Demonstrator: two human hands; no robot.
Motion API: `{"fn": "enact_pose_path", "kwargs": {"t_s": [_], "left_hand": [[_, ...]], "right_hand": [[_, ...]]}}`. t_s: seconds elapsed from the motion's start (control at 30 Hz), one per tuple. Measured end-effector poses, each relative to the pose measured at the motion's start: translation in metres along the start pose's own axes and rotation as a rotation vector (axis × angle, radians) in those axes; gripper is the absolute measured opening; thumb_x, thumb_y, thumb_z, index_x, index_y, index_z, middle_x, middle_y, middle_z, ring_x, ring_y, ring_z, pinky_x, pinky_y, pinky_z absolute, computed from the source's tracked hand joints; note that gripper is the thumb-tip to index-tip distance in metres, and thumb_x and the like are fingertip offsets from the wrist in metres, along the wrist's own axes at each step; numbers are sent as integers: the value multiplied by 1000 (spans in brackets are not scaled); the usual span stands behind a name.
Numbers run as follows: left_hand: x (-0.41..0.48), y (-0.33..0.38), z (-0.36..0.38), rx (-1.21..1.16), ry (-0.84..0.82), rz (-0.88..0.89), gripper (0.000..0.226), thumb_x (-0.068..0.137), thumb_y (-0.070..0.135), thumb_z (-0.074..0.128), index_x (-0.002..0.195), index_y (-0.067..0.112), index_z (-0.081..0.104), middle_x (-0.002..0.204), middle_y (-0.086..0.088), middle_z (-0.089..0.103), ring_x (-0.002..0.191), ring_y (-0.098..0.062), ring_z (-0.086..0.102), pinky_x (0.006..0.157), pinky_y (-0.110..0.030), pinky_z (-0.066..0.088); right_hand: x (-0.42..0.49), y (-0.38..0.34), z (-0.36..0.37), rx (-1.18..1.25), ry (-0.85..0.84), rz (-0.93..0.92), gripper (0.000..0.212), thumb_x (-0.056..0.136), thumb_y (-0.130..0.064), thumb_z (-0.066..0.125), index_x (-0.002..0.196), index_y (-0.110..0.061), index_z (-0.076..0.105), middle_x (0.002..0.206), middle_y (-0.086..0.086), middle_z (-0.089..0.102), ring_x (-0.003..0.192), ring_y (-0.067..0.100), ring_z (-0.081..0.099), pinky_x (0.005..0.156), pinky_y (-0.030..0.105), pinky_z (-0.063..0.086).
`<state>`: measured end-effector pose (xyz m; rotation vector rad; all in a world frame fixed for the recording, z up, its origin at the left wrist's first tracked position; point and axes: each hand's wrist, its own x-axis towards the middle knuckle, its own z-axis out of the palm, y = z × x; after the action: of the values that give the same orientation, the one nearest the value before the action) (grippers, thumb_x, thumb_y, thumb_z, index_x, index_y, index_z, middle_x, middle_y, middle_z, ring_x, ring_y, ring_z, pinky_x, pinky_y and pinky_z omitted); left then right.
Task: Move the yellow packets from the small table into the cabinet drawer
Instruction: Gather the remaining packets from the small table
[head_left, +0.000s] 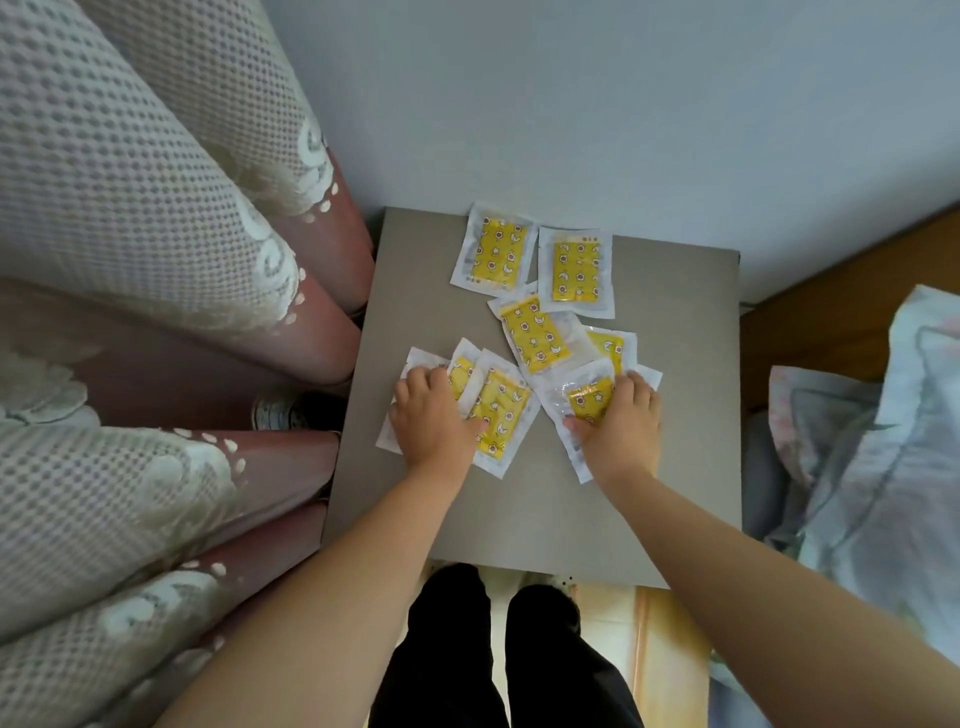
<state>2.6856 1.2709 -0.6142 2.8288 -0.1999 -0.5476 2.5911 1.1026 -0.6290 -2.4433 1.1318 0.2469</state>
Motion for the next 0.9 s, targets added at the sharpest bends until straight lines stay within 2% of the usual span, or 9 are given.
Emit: {"fn": "enact_pose_path", "kwargs": {"t_s": [0.13,0.23,0.3,0.37,0.57,0.6,0.67,0.73,0.9], "left_hand": [[-3,11,1,-84,-90,30,52,77,25,79,115,13,45,110,-6,62,101,-27,59,77,-41,51],[-6,14,3,-98,-96,29,40,84,18,71,111,14,42,103,-6,65,92,-29,63,65,-40,52],[-6,14,3,-79,-97,42,33,86,19,69,106,14,43,102,-7,65,93,-29,63,64,-38,48],[-5,14,3,-95,-113,38,33,86,21,69,107,14,43,102,-7,64,94,-29,63,65,-38,48],[3,7,5,-184,-174,9,36,82,25,72,103,18,43,96,-2,62,90,-28,63,62,-34,44],[4,5,6,-192,-181,15,36,81,25,73,98,19,41,93,1,60,88,-27,62,61,-33,42],[5,2,7,-201,-185,30,40,79,26,75,94,22,38,91,3,59,87,-25,62,62,-32,40],[6,1,8,-199,-188,28,44,76,28,78,95,23,39,95,3,62,89,-24,62,65,-33,45],[8,2,7,-203,-199,11,47,74,29,80,97,21,41,99,2,64,90,-25,63,66,-32,45]], "right_hand": [[-6,12,-8,59,73,76,46,77,-25,71,111,-2,51,129,13,43,117,33,43,93,44,43],[-10,17,-23,234,-41,207,26,84,-22,65,100,-6,53,95,8,58,84,30,58,69,37,50],[-5,13,-37,382,-105,245,25,82,-20,68,91,0,56,75,5,59,65,22,57,56,29,46],[6,1,-54,502,-119,221,23,79,-18,72,84,1,60,66,3,56,58,18,54,57,28,46],[66,-62,-56,462,-181,145,19,81,-27,72,84,-9,65,75,3,60,61,14,57,51,23,43],[72,-70,-47,387,-188,166,21,81,-30,70,85,-12,62,83,4,61,72,17,60,53,24,45],[79,-81,-26,136,-176,179,32,80,-34,68,102,-12,60,112,9,55,102,25,56,76,32,51],[79,-88,-16,-13,-129,191,42,81,-27,66,118,-12,52,126,11,47,119,29,46,96,37,44],[83,-97,-12,144,-83,266,41,84,-9,57,121,-14,40,118,12,56,115,31,49,93,38,45]]}}
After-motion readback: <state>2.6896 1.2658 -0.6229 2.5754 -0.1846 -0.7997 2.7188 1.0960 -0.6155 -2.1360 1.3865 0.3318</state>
